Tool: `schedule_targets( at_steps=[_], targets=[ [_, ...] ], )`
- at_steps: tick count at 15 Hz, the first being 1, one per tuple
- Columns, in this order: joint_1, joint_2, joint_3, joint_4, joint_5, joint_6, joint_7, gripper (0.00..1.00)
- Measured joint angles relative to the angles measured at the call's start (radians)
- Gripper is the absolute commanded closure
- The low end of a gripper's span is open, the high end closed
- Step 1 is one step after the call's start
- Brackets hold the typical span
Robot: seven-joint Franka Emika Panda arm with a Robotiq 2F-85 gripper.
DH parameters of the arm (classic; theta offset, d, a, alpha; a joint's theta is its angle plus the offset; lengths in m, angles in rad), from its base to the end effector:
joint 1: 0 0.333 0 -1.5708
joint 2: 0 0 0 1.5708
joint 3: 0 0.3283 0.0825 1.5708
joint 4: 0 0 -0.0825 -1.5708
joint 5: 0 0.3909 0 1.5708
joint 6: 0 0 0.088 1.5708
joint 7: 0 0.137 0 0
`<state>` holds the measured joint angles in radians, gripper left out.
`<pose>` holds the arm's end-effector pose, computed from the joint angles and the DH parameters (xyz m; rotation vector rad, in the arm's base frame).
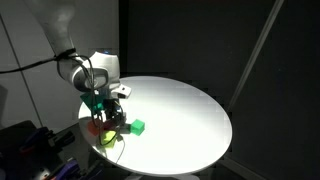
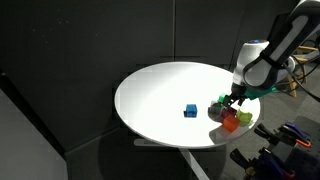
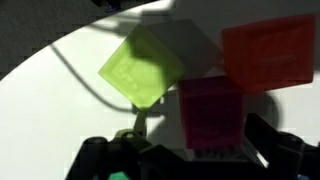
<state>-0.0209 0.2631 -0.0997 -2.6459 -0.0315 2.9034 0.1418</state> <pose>0.4196 -0.0530 0.1302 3.0880 -0.3542 -0.0067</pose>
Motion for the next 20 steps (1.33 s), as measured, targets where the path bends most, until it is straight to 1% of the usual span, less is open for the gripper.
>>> schedule_targets(
  at_steps=[7, 20],
  targets=[
    [0.002, 0.016, -0.001, 0.003, 0.000, 0.019, -0.013, 0.00],
    [0.022, 0.030, -0.018, 0.009, 0.000, 0.020, -0.013, 0.00]
  ],
)
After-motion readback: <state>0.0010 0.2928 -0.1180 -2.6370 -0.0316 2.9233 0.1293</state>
